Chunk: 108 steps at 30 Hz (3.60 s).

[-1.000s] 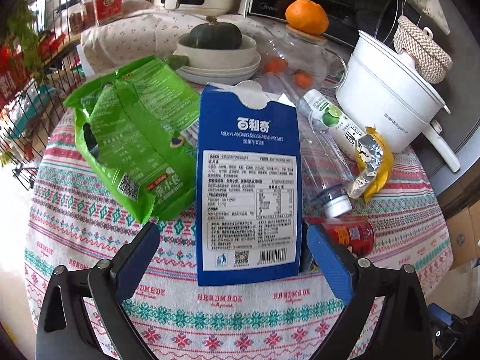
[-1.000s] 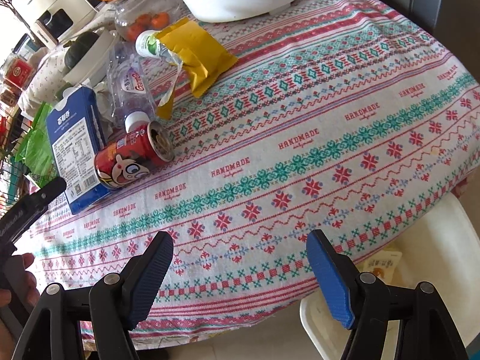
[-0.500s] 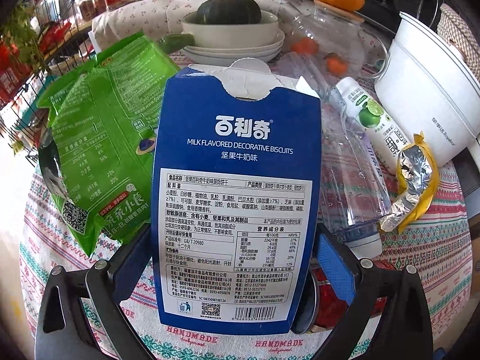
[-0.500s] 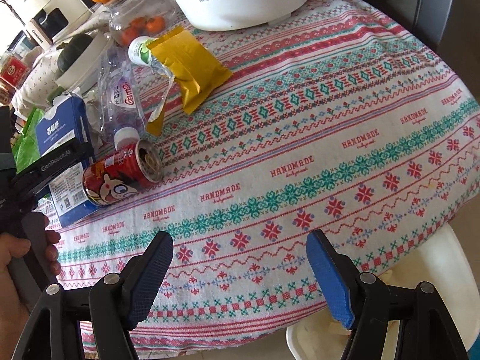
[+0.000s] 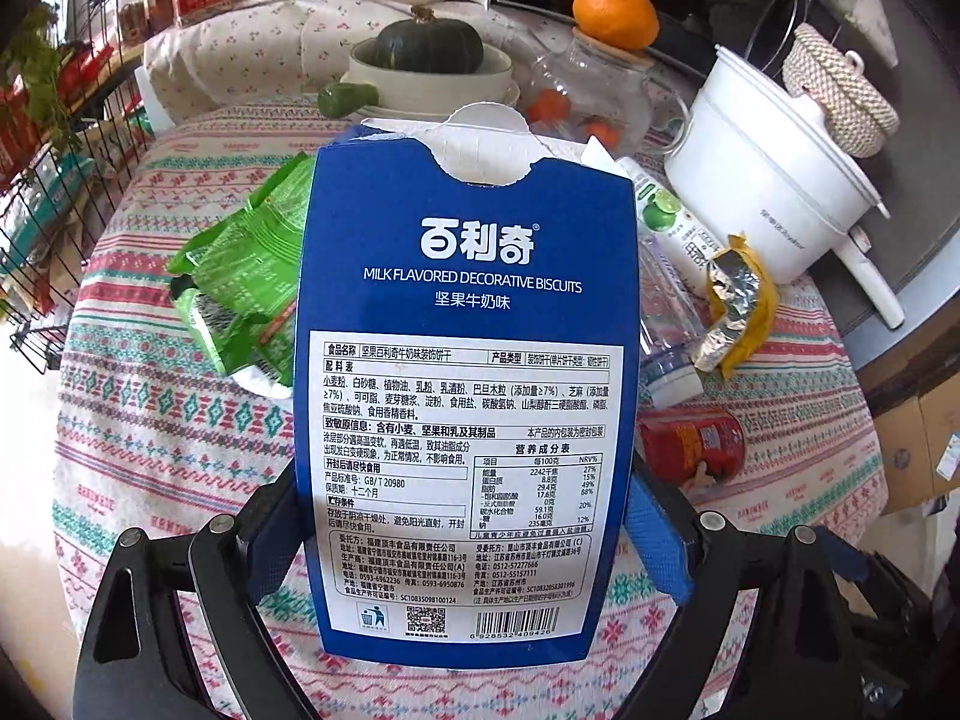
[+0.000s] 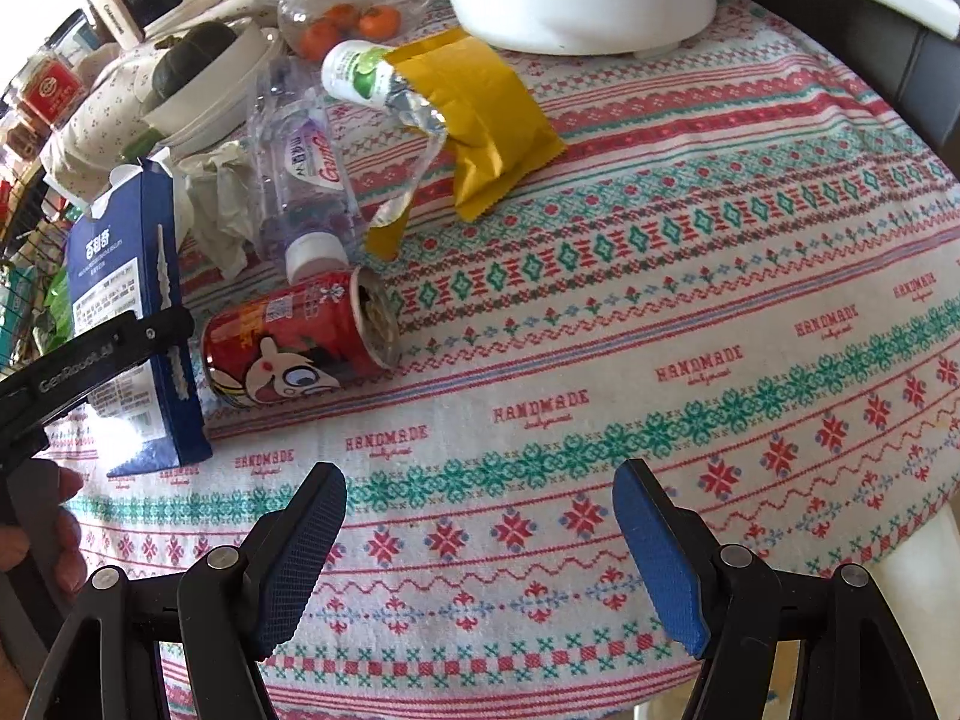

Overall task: Collect trash
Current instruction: 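Grasp the red cartoon can with the right gripper while the left gripper holds the box, then carry the can and biscuit box over the white bin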

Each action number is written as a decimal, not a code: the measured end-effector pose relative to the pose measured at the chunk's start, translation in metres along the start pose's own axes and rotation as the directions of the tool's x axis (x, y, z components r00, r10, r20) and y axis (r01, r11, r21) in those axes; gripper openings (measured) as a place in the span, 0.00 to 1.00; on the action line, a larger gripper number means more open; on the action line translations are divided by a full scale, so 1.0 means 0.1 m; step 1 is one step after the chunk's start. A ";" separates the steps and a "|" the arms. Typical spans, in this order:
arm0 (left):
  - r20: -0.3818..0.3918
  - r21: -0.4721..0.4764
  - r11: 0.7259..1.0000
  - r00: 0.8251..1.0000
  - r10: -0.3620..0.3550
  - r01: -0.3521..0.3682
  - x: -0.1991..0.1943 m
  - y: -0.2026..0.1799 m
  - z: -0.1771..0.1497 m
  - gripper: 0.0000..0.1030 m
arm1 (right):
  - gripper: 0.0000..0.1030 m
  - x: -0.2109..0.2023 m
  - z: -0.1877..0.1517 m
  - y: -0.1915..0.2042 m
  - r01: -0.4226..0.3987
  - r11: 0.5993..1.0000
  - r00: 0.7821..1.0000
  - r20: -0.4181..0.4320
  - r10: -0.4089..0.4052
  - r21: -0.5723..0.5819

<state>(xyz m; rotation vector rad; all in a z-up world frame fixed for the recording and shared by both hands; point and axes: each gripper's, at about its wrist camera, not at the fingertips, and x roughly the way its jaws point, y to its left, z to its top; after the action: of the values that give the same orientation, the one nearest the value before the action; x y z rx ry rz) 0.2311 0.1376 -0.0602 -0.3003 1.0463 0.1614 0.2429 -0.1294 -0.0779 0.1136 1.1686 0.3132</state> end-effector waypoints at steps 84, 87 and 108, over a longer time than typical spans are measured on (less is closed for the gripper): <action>-0.298 0.520 0.692 0.866 -0.401 0.500 -0.25 -2.56 -1.89 0.91 | 0.88 -1.15 -1.15 -2.08 0.099 0.947 0.994 0.010 -0.107 0.306; -0.308 0.533 0.666 0.853 -0.422 0.522 -0.12 -2.76 -1.99 0.91 | 0.88 -1.19 -1.26 -2.26 0.109 0.937 0.993 -0.002 -0.115 0.333; -0.276 0.682 0.576 0.889 -0.366 0.450 0.40 -3.12 -2.29 0.92 | 0.89 -1.25 -1.51 -2.73 0.130 0.905 0.991 -0.044 -0.122 0.404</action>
<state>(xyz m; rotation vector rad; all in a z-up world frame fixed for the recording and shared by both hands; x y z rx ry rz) 0.1464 -0.2318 -0.1493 0.2031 1.0346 -0.7149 0.1104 -0.4381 -0.0942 0.3994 1.2406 -0.0495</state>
